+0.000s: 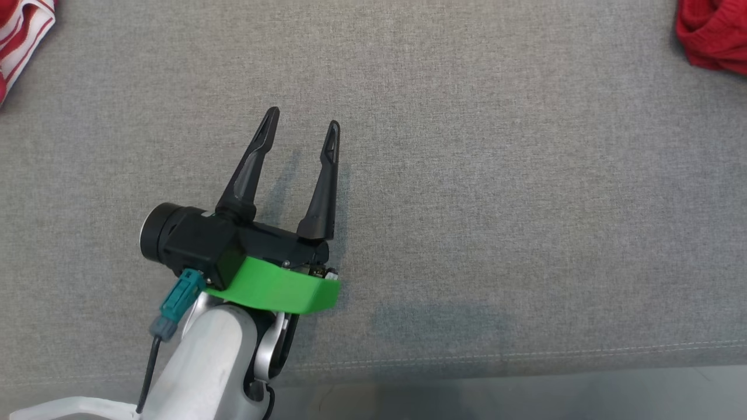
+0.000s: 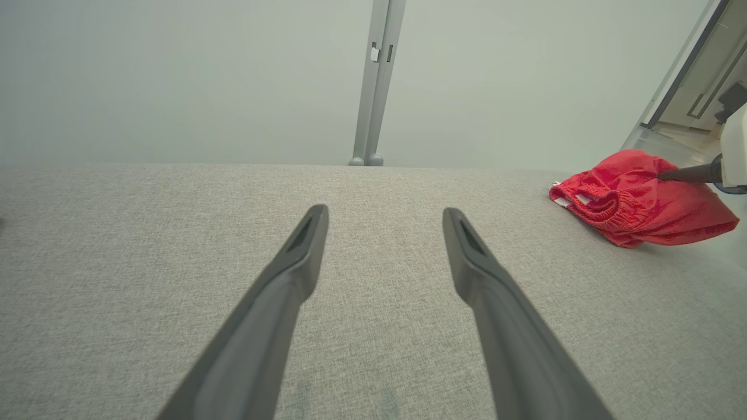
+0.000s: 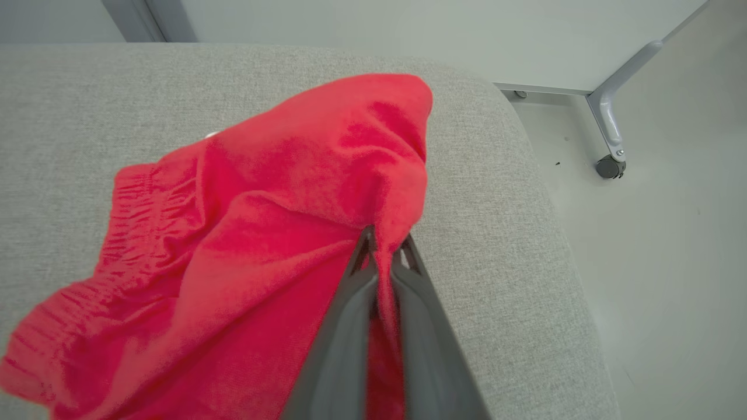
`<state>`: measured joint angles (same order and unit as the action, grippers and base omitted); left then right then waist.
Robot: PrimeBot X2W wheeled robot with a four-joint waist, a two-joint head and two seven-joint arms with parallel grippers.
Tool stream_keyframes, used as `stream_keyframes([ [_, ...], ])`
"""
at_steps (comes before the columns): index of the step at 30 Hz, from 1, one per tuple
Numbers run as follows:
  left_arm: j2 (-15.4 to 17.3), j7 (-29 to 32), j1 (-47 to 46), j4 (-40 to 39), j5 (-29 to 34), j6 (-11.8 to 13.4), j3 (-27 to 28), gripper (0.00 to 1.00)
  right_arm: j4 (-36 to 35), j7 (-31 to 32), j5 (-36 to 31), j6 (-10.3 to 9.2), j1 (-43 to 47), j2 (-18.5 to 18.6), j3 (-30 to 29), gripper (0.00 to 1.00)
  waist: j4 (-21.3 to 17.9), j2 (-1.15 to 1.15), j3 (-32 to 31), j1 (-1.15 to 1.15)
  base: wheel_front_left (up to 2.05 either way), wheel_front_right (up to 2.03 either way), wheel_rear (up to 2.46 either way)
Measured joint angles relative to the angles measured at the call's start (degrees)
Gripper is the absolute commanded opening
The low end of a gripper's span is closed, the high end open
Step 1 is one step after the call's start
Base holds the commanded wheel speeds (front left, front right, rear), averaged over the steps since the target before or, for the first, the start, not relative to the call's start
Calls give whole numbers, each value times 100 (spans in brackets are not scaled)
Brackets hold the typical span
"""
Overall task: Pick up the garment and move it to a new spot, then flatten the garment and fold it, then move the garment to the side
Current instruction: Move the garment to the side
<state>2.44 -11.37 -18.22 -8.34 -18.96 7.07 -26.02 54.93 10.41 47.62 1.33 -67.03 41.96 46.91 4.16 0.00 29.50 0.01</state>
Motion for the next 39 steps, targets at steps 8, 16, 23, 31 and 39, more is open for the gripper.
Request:
stream_keyframes([
  [8, 0, 26, -54, 30, 7, 0, -27, 100, 209, -255, -143, -202, 10, -89, 57, 0, -12, 0, 146, 0, 0, 0, 0],
  [16, 0, 30, -60, 164, 8, -1, -47, 100, 519, -590, -132, -446, 199, -197, 7, 100, 12, 0, 64, 0, 0, 0, 0],
  [23, 1, 24, -58, 208, 8, -1, -2, 100, 680, -783, -96, -498, 435, -294, -44, 100, -46, 0, -87, -1, 0, 0, 0],
  [31, 1, 20, -54, 314, 8, -1, 42, 100, 711, -1093, 77, -476, 649, -539, -110, 100, -161, 0, -292, -1, 0, 0, 0],
  [39, 3, -37, -38, 587, -58, -1, 183, 100, 364, -1714, 12, -300, 552, -801, -81, 100, -283, 0, -632, -1, 0, 0, 0],
])
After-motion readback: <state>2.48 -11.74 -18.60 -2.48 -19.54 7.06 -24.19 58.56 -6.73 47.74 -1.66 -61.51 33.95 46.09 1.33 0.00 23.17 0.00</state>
